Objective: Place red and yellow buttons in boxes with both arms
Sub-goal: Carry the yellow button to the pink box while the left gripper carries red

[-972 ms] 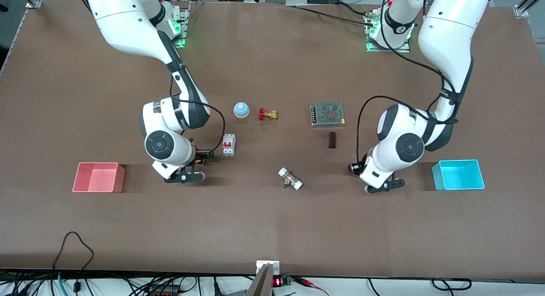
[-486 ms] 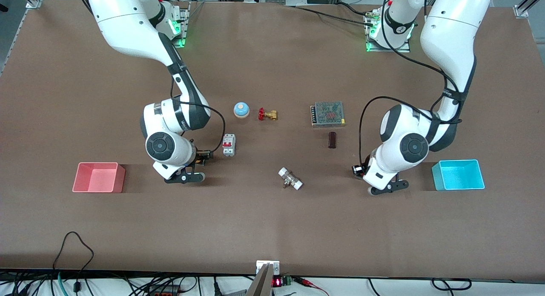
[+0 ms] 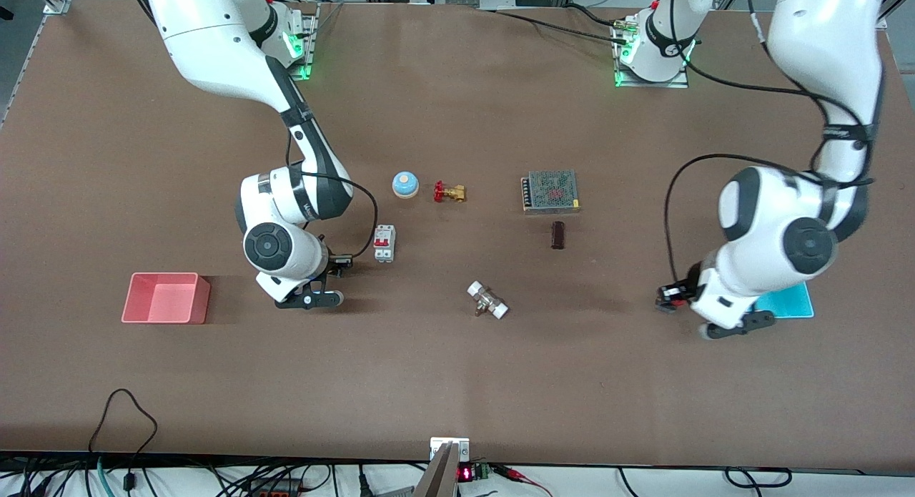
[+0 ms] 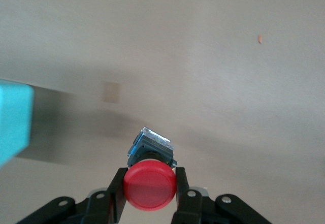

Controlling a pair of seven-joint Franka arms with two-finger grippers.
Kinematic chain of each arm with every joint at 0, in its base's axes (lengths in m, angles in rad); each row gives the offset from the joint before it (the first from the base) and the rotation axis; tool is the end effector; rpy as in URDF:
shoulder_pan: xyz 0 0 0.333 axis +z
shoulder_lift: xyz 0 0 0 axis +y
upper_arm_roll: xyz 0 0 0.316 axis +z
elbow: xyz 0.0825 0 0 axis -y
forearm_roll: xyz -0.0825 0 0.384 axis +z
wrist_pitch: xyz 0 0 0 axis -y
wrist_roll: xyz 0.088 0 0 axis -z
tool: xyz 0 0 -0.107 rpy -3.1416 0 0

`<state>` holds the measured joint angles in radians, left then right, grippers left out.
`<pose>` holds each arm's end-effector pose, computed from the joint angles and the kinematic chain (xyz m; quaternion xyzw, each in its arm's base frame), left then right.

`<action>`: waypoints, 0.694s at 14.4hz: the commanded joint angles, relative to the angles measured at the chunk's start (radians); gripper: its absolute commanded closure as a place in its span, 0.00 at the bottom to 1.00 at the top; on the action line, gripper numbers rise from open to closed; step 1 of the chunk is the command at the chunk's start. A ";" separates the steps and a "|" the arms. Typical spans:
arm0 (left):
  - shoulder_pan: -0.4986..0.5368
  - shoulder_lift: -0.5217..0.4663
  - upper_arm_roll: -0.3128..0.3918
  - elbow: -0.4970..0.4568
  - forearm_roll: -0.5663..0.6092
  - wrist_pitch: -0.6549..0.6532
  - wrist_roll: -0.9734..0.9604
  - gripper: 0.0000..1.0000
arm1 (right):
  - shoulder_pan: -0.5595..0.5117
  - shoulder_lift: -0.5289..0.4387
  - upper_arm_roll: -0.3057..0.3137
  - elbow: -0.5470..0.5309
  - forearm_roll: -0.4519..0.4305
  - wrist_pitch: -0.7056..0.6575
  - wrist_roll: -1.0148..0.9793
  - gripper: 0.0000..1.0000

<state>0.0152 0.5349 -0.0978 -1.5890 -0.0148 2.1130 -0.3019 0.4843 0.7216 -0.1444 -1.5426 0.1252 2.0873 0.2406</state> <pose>0.6873 -0.0486 0.3248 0.9923 0.1198 -0.0102 0.0299 0.6413 0.2476 0.2167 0.9961 0.0278 -0.0811 0.0214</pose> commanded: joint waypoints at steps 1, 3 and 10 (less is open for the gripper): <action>0.069 -0.023 -0.007 0.006 0.009 -0.030 0.110 0.77 | -0.004 0.002 -0.003 0.033 0.011 0.002 0.000 0.74; 0.129 -0.023 -0.007 0.004 0.009 -0.031 0.215 0.77 | -0.007 -0.002 -0.010 0.099 0.011 -0.015 -0.004 0.76; 0.302 -0.009 -0.005 0.003 0.009 -0.024 0.441 0.77 | -0.166 -0.088 -0.067 0.118 0.001 -0.110 -0.102 0.76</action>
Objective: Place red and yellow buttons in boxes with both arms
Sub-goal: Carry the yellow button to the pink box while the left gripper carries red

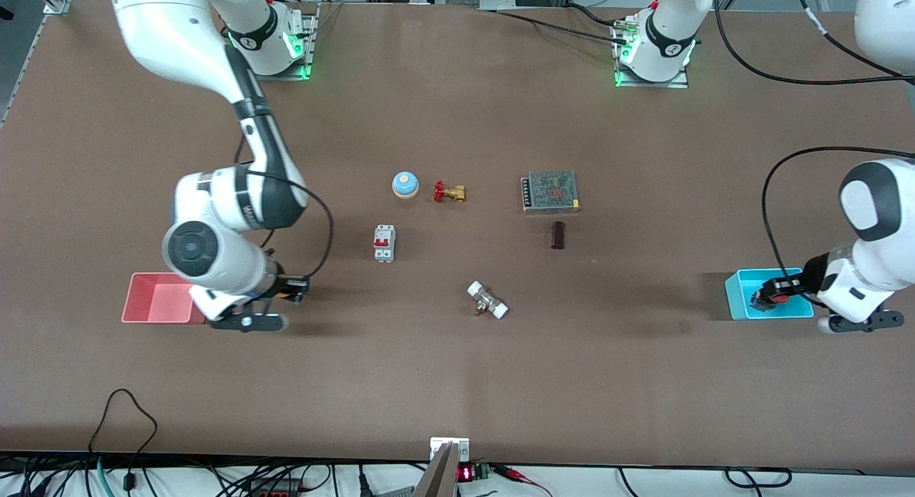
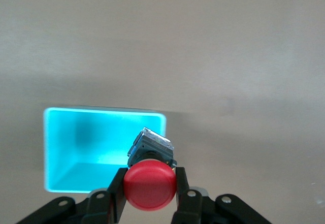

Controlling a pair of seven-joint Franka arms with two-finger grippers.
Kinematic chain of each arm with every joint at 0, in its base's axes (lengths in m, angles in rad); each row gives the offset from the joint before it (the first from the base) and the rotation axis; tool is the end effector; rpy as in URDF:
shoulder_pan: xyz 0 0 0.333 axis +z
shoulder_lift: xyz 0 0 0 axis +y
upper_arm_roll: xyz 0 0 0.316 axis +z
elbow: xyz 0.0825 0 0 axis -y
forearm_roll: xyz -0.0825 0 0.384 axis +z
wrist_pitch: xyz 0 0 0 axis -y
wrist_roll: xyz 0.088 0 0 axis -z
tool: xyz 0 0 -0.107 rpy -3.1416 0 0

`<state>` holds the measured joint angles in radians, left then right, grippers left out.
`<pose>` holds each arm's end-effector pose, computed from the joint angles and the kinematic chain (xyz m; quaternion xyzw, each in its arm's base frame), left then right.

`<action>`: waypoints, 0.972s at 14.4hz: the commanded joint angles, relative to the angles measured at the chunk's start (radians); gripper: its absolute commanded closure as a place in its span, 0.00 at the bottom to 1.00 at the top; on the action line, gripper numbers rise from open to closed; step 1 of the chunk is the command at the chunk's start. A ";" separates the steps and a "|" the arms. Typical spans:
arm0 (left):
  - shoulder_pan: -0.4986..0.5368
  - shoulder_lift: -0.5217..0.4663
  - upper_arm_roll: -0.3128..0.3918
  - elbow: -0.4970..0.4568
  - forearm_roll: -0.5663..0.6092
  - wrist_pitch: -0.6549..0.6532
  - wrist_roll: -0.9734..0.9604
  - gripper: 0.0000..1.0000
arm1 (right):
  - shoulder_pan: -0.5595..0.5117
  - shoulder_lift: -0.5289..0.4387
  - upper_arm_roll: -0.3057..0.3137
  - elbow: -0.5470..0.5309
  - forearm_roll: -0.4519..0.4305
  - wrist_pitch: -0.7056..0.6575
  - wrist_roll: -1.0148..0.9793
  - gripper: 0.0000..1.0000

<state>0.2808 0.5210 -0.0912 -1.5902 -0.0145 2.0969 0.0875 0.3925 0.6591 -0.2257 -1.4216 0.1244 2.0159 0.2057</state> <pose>0.6733 0.1369 0.3322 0.9977 0.0605 -0.0021 0.0295 0.6984 0.1557 0.3128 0.9993 -0.0263 -0.0209 0.0180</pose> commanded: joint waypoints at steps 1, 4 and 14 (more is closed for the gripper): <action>0.044 0.025 -0.010 0.006 0.010 -0.003 0.054 0.77 | -0.107 -0.024 0.014 -0.003 0.001 -0.042 -0.103 0.76; 0.046 0.082 -0.007 0.006 0.039 0.014 0.052 0.76 | -0.181 -0.024 0.012 -0.003 -0.020 -0.060 -0.147 0.76; 0.031 0.159 0.001 0.044 0.076 0.068 0.048 0.19 | -0.303 0.013 0.008 -0.003 -0.118 -0.063 -0.278 0.78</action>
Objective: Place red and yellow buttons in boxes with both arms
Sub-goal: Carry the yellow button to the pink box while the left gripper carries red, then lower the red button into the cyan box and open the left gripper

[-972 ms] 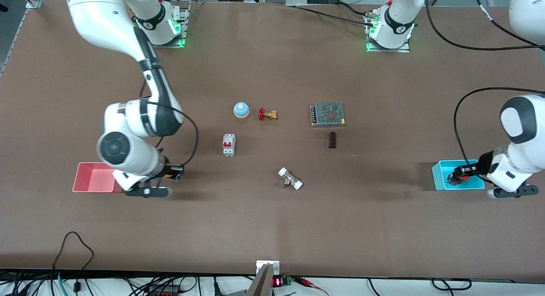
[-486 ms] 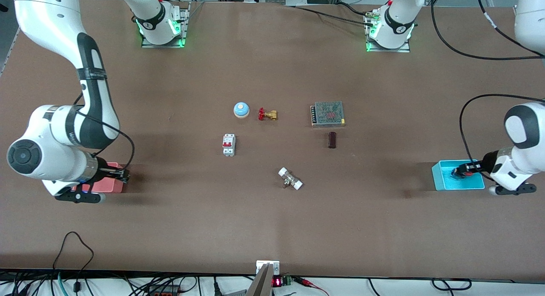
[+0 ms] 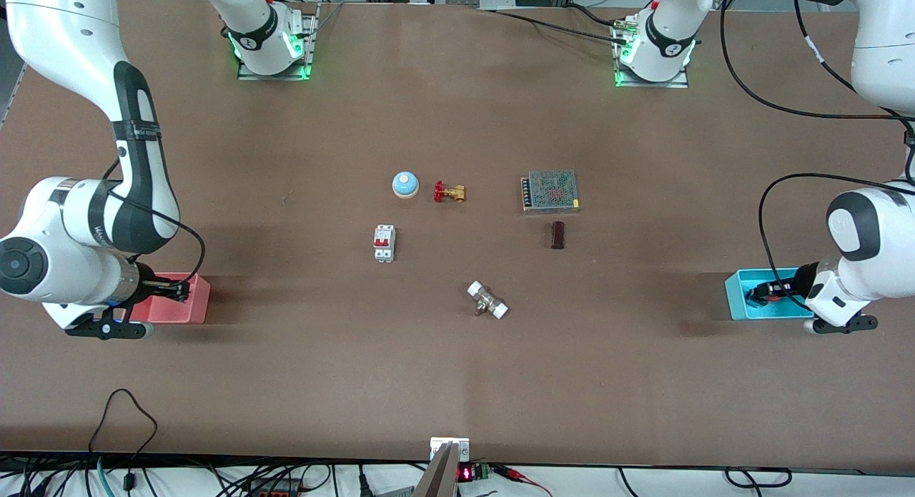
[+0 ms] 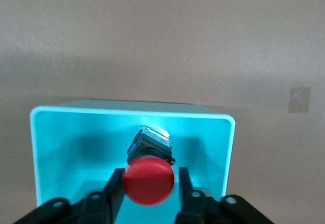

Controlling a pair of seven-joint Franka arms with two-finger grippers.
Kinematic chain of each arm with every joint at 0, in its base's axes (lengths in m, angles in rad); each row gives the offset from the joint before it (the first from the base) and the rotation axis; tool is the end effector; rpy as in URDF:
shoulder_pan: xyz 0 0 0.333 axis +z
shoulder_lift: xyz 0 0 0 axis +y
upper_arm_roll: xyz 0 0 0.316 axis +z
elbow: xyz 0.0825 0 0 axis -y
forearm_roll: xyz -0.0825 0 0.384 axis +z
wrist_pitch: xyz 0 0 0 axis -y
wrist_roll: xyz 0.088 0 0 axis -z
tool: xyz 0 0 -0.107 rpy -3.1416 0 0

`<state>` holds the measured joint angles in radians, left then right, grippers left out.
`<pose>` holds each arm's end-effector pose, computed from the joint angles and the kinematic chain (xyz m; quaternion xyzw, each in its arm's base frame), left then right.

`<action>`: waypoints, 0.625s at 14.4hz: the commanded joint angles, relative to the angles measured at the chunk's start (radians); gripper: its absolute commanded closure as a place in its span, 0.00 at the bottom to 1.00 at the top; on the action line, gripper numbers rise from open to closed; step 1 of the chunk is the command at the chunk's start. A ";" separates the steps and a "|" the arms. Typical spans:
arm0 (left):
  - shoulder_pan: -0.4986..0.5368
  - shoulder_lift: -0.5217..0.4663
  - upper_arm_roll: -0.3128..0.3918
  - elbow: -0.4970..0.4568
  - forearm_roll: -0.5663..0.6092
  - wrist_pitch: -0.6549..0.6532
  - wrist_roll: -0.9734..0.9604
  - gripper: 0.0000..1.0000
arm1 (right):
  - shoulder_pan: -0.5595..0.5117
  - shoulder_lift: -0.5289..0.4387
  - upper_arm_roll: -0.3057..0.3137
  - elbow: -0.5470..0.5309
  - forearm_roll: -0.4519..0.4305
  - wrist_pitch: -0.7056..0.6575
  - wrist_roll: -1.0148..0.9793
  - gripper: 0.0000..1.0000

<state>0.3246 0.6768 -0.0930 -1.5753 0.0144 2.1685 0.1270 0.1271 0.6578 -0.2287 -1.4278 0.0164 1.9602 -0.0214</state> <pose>0.6708 0.1676 0.2375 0.9973 0.0569 -0.0355 0.0305 0.7064 -0.0414 0.3073 0.9962 -0.0242 -0.0583 0.0598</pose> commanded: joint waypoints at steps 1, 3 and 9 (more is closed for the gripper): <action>-0.019 0.001 0.002 0.055 0.079 -0.004 0.005 0.08 | -0.047 0.022 0.011 0.003 -0.010 -0.001 -0.075 0.78; -0.033 -0.009 0.001 0.081 0.114 -0.009 -0.001 0.00 | -0.058 0.031 0.011 0.003 -0.010 0.005 -0.118 0.78; -0.041 -0.121 -0.062 0.046 0.108 -0.088 -0.037 0.00 | -0.076 0.071 0.011 0.003 -0.009 0.026 -0.201 0.78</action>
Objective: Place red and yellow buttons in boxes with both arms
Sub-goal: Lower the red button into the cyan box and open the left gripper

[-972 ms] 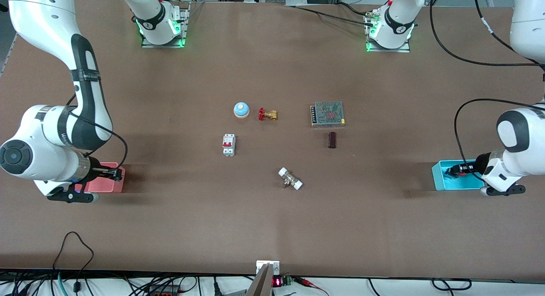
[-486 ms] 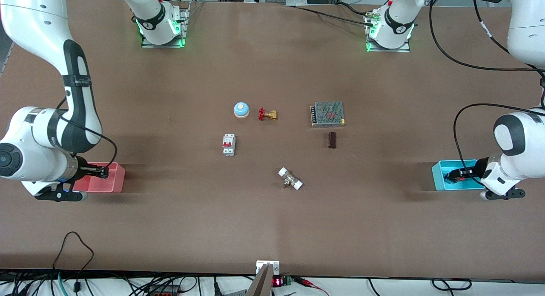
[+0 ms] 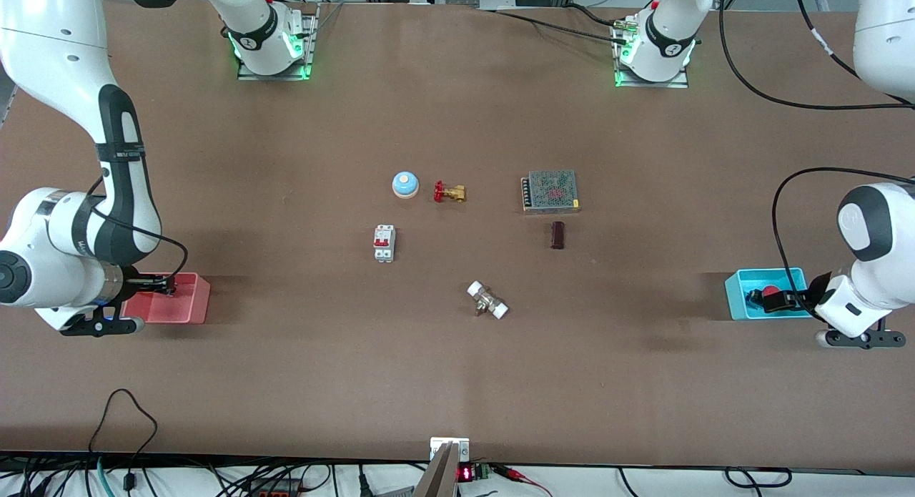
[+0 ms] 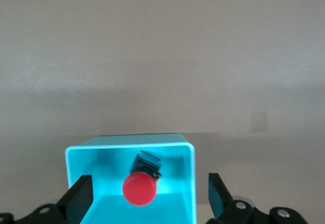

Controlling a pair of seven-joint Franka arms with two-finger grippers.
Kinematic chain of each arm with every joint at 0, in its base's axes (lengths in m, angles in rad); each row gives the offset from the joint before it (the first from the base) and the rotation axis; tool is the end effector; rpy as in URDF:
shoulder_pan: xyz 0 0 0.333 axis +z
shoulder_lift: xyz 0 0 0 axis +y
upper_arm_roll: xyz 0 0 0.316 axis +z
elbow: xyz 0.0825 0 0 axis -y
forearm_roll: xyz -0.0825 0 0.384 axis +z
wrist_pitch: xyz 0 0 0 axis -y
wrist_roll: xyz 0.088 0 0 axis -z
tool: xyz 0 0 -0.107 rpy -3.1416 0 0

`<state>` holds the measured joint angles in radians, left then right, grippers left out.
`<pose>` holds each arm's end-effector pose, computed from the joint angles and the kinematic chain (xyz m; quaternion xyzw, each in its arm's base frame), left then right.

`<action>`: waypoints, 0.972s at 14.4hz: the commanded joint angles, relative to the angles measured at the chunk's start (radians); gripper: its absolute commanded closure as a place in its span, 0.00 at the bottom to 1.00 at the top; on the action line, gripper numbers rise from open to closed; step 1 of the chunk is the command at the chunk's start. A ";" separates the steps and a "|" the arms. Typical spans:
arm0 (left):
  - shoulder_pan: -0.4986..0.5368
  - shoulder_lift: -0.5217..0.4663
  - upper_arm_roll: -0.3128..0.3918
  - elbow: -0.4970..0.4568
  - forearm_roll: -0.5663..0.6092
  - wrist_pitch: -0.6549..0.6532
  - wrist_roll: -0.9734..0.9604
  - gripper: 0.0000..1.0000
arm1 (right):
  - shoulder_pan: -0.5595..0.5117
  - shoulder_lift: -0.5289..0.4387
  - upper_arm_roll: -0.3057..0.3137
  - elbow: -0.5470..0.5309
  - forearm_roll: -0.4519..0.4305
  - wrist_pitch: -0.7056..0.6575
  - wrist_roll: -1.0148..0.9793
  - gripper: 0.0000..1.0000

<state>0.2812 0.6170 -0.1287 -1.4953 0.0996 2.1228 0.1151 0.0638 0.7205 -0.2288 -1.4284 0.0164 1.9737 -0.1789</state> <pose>0.6995 0.1274 0.3124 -0.9999 -0.0050 -0.0073 0.0066 0.7009 -0.0864 0.2644 0.9942 0.0247 -0.0893 0.0553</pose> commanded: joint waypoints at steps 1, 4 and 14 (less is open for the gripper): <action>0.003 -0.084 -0.044 -0.054 0.020 -0.044 -0.025 0.00 | -0.019 0.011 0.013 0.003 -0.007 0.026 -0.060 0.78; 0.006 -0.190 -0.080 -0.137 0.017 -0.047 -0.066 0.00 | -0.021 0.030 0.013 0.002 -0.004 0.054 -0.068 0.78; 0.022 -0.525 -0.129 -0.307 -0.030 -0.154 -0.105 0.00 | -0.021 0.071 0.017 -0.004 0.010 0.140 -0.065 0.77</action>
<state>0.2799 0.1740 -0.2480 -1.7591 0.0955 2.0037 0.0082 0.0548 0.7919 -0.2237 -1.4285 0.0172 2.1015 -0.2238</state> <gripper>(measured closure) 0.000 0.634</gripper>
